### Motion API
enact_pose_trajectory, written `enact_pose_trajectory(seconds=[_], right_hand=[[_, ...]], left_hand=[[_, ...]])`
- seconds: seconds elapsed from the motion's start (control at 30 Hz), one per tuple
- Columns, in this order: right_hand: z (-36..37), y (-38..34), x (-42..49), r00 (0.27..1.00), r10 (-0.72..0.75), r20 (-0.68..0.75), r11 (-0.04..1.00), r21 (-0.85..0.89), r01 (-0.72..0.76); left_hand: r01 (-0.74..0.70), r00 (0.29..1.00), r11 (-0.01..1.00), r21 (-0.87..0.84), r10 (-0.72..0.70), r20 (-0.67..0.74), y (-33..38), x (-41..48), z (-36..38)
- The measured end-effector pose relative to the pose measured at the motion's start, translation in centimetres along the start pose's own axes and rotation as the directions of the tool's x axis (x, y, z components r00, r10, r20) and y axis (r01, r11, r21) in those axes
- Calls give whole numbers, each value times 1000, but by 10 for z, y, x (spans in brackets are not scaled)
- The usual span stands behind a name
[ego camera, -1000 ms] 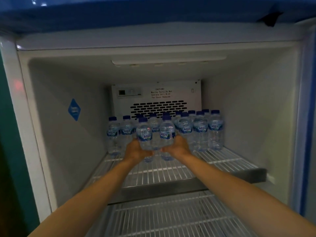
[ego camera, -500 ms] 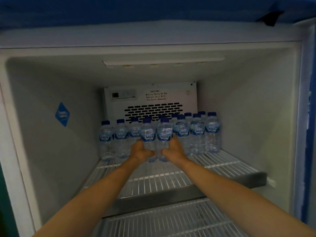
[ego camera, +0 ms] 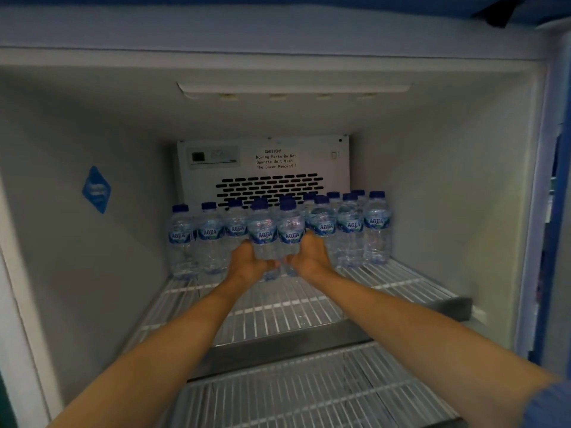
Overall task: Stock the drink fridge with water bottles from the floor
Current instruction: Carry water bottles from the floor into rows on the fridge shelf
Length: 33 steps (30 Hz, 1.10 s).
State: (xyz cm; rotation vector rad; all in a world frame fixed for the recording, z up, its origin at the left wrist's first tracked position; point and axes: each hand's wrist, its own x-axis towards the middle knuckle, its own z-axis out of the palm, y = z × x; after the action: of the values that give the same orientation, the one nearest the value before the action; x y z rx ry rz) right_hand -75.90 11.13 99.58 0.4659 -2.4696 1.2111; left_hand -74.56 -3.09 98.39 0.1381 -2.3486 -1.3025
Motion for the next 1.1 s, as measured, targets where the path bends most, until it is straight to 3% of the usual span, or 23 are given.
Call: enact_pose_trajectory(seconds=[0.27, 0.57, 0.6, 0.67, 0.73, 0.77, 0.83, 0.9, 0.97, 1.1], right_hand=[[-6, -4, -5, 999, 38, -29, 986, -159, -42], [-6, -2, -9, 998, 41, -45, 996, -77, -44], [-5, -1, -9, 998, 41, -48, 996, -79, -45], [-5, 1, -8, 998, 43, -43, 996, -77, -47], [-5, 2, -8, 998, 49, -35, 996, -75, -51], [-7, 2, -9, 997, 67, -31, 993, -91, -69], [-14, 0, -12, 993, 116, -14, 980, -159, -117], [-24, -2, -18, 993, 108, 38, 948, -306, -91], [-31, -2, -24, 974, 79, 215, 894, -448, 26], [-35, 10, -40, 744, 179, 644, 835, -499, 232]], left_hand=[[-12, 1000, 998, 63, 10, 28, 6, 0, 7], [44, 997, 999, 7, -44, 63, 13, -1, 7], [6, 999, 1000, -12, -6, 43, 15, -3, 5], [-179, 973, 982, 65, 187, -133, 26, -6, -2], [-349, 869, 889, 296, 426, -252, 47, -4, -12], [-411, 832, 826, 387, 513, -212, 61, -1, -16], [-479, 840, 745, 465, 543, -5, 87, 13, -20], [-474, 879, 725, 499, 421, 223, 106, 30, -21], [-449, 886, 696, 561, 267, 379, 117, 44, -17], [-439, 884, 588, 679, 149, 443, 124, 57, -9]])
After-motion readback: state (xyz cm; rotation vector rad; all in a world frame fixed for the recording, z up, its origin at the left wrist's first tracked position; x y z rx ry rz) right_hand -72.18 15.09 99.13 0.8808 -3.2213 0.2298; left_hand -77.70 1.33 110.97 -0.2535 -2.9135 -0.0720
